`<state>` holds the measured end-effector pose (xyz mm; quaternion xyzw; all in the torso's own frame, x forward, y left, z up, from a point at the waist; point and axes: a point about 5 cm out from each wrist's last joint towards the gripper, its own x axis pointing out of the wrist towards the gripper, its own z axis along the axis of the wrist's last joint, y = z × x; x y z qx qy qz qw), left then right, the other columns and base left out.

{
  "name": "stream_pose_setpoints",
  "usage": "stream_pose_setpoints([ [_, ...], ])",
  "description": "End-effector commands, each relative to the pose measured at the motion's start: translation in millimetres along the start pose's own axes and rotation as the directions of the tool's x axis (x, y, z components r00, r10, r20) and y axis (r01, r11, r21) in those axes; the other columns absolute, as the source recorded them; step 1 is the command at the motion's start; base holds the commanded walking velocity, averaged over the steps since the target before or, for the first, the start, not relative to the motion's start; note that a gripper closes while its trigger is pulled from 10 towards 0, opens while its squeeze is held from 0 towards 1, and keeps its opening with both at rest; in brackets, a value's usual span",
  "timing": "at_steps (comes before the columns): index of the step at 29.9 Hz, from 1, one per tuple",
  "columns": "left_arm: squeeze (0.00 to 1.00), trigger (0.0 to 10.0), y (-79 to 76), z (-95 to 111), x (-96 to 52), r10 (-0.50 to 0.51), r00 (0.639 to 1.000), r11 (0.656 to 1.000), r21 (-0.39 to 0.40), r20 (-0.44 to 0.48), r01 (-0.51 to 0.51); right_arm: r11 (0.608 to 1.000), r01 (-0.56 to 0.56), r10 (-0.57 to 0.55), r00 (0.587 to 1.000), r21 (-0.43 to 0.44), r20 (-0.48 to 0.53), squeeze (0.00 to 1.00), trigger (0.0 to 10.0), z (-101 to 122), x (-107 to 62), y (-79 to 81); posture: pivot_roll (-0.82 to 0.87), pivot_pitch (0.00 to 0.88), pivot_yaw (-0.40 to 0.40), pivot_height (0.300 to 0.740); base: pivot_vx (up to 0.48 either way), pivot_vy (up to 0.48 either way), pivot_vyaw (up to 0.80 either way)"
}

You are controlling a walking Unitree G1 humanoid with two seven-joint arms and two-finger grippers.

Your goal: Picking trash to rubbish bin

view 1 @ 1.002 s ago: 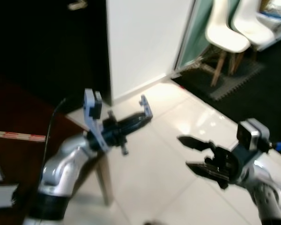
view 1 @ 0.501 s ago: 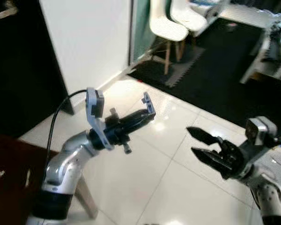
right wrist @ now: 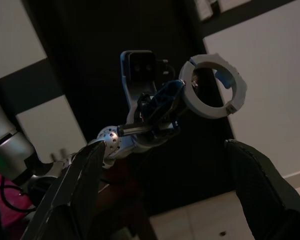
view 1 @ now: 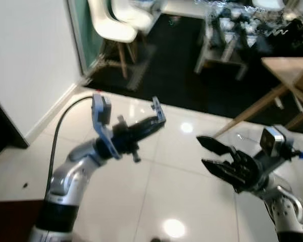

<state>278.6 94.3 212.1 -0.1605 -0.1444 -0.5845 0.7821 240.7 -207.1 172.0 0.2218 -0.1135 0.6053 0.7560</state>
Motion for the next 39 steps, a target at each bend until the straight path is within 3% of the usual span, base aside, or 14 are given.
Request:
stream_pose_setpoints([
  [1, 0.00, 10.0, -0.4, -5, 0.9, 0.004, 1.000, 1.000, -0.009, -0.008, -0.004, 1.000, 0.007, -0.007, 1.000, -0.003, -0.016, 0.00, 10.0, 0, -3.0, 1.1, 0.00, 0.105, -0.006, 0.740, 0.000, 0.000, -0.80],
  [29, 0.00, 10.0, 9.4, -2, 1.9, 0.076, 0.997, 0.997, -0.005, 0.022, -0.076, 0.998, 0.033, -0.021, 0.981, 0.062, -0.194, 0.00, 10.0, -29, -5.1, 4.3, 0.00, 0.118, -0.010, 0.740, 0.000, 0.000, -0.80],
  [39, 0.00, 10.0, 11.8, -1, 5.0, 0.092, 0.995, 0.996, 0.005, 0.035, -0.092, 0.998, 0.037, -0.026, 0.980, 0.051, -0.198, 0.00, 10.0, -30, -3.3, 3.5, -0.01, 0.116, -0.010, 0.740, 0.000, 0.000, -0.80],
])
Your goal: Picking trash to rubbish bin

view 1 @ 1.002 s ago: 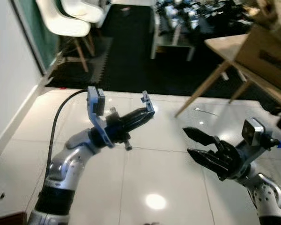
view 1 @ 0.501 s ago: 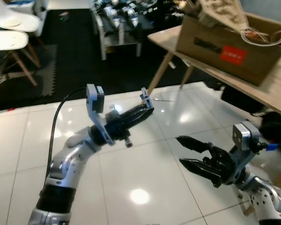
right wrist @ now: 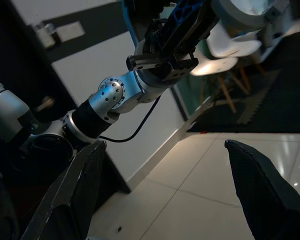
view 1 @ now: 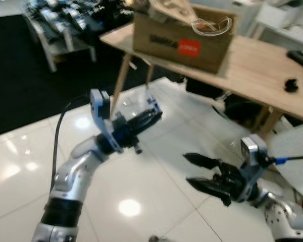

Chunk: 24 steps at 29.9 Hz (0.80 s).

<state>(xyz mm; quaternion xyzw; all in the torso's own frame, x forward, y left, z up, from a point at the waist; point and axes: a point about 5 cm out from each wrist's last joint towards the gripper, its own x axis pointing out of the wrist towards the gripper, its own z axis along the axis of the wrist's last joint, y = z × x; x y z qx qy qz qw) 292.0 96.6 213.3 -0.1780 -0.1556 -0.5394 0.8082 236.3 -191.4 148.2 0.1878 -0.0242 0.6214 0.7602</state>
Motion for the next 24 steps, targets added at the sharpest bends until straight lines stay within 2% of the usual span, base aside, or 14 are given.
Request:
stream_pose_setpoints([
  [1, 0.00, 10.0, -0.9, -2, 3.2, -0.002, 1.000, 1.000, 0.004, -0.003, 0.002, 1.000, 0.022, -0.022, 1.000, -0.005, -0.015, 0.00, 10.0, -2, -4.9, 1.0, -0.01, 0.115, -0.009, 0.740, 0.000, 0.000, -0.80],
  [11, 0.00, 10.0, 7.3, -2, 4.8, 0.066, 0.998, 0.998, 0.008, 0.011, -0.066, 0.999, 0.038, -0.039, 0.999, -0.014, -0.013, 0.00, 10.0, -3, -3.5, -1.2, -0.02, 0.112, -0.010, 0.740, 0.000, 0.000, -0.80],
  [24, 0.00, 10.0, 11.2, -2, 7.4, 0.113, 0.993, 0.993, 0.015, 0.038, -0.114, 0.998, 0.053, -0.053, 0.999, -0.027, 0.005, 0.00, 10.0, -1, -0.1, -5.7, -0.01, 0.109, -0.011, 0.740, 0.000, 0.000, 0.00],
])
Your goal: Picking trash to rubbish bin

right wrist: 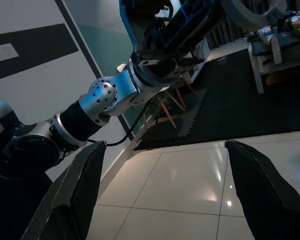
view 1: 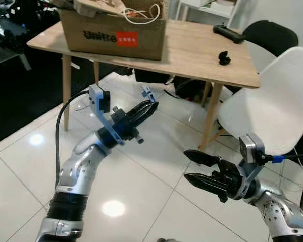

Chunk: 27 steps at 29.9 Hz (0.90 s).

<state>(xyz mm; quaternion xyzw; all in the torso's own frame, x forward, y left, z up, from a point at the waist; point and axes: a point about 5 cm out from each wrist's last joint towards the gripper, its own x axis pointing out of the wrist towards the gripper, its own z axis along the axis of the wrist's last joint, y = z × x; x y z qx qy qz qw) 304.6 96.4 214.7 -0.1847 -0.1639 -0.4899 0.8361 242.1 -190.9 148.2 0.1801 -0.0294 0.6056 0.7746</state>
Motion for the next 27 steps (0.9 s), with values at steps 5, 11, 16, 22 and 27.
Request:
stream_pose_setpoints([
  [5, 0.00, 10.0, -1.2, -3.2, 1.9, -0.004, 1.000, 1.000, -0.015, 0.010, 0.004, 1.000, 0.014, -0.014, 1.000, -0.002, 0.009, 0.00, 10.0, -2.0, -0.6, -0.6, -0.01, 0.105, -0.008, 0.740, 0.108, 0.000, 0.00],
  [11, 0.00, 10.0, -2.1, -3.7, 2.8, -0.014, 1.000, 1.000, -0.015, 0.014, 0.014, 1.000, 0.026, -0.026, 1.000, -0.011, 0.016, 0.00, 10.0, -1.7, 0.2, -2.3, -0.01, 0.100, -0.008, 0.740, 0.329, 0.000, 0.00],
  [16, 0.00, 10.0, -2.1, -4.8, 4.1, -0.017, 1.000, 1.000, -0.016, 0.014, 0.017, 0.999, 0.031, -0.030, 0.999, -0.016, 0.029, 0.00, 10.0, 0.4, 1.3, -4.0, -0.01, 0.095, -0.009, 0.740, 0.359, 0.000, 0.00],
  [22, 0.00, 10.0, -3.3, -5.0, 5.1, -0.026, 1.000, 1.000, -0.017, 0.017, 0.026, 0.999, 0.039, -0.038, 0.999, -0.014, 0.036, 0.00, 10.0, 0.9, 1.3, -5.1, -0.01, 0.095, -0.007, 0.740, 0.359, 0.000, 0.00],
  [27, 0.00, 10.0, -3.6, -5.3, 4.7, -0.027, 1.000, 0.999, -0.018, 0.014, 0.027, 0.999, 0.046, -0.045, 0.998, -0.018, 0.040, 0.00, 10.0, -0.5, 0.5, -4.8, -0.01, 0.100, -0.002, 0.740, 0.351, 0.000, -0.59],
])
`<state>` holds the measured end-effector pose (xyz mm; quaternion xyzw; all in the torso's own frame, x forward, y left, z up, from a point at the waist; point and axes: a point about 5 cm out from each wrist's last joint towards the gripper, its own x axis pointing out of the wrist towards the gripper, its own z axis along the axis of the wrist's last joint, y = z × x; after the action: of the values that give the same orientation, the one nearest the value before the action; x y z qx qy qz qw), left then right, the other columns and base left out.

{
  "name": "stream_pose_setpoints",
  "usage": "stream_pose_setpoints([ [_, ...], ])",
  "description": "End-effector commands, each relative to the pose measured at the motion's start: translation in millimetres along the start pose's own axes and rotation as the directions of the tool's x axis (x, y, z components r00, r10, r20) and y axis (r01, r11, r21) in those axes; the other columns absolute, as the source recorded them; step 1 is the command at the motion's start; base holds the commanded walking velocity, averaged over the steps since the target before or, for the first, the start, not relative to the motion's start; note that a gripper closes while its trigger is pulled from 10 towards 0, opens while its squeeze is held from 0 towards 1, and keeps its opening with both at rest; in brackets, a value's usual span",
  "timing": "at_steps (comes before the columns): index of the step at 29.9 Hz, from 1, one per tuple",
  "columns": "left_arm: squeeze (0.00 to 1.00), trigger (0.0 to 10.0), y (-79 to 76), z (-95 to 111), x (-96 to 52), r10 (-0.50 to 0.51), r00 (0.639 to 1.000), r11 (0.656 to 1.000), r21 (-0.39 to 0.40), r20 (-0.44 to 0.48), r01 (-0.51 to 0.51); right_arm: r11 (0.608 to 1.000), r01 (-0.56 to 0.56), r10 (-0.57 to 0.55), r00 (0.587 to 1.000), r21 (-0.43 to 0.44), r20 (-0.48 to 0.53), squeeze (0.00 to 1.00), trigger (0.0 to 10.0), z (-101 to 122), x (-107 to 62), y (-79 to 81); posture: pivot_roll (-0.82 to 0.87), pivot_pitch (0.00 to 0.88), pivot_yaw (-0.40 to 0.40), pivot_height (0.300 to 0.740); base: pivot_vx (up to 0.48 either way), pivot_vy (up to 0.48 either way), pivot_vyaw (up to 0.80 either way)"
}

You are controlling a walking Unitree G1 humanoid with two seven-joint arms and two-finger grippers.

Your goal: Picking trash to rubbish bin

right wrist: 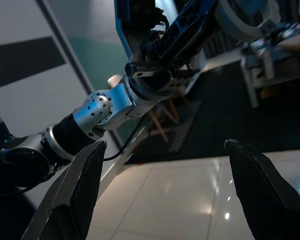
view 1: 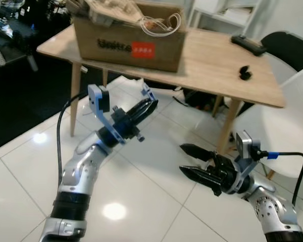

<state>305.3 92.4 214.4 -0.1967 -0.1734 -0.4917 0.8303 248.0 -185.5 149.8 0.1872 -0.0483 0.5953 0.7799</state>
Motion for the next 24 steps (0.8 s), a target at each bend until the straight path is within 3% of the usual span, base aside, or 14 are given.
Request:
stream_pose_setpoints([
  [1, 0.00, 10.0, -2.5, -3.4, 1.4, -0.019, 1.000, 1.000, -0.005, -0.016, 0.019, 0.999, 0.032, -0.032, 0.999, -0.007, -0.001, 0.00, 10.0, -1.2, -6.8, -0.8, -0.02, 0.099, -0.001, 0.740, 0.352, 0.000, -0.80],
  [4, 0.00, 10.0, -2.2, -3.5, 1.2, -0.020, 1.000, 1.000, -0.005, -0.017, 0.020, 0.999, 0.038, -0.038, 0.999, -0.007, 0.005, 0.00, 10.0, -1.3, -7.2, -0.9, -0.02, 0.099, -0.001, 0.740, 0.346, 0.000, -0.69],
  [24, 0.00, 10.0, -3.0, -2.4, 4.1, -0.024, 1.000, 1.000, 0.003, -0.007, 0.024, 0.999, 0.041, -0.041, 0.999, -0.007, 0.007, 0.00, 10.0, -0.7, -7.2, -2.1, -0.02, 0.100, -0.004, 0.740, 0.336, 0.000, 0.00],
])
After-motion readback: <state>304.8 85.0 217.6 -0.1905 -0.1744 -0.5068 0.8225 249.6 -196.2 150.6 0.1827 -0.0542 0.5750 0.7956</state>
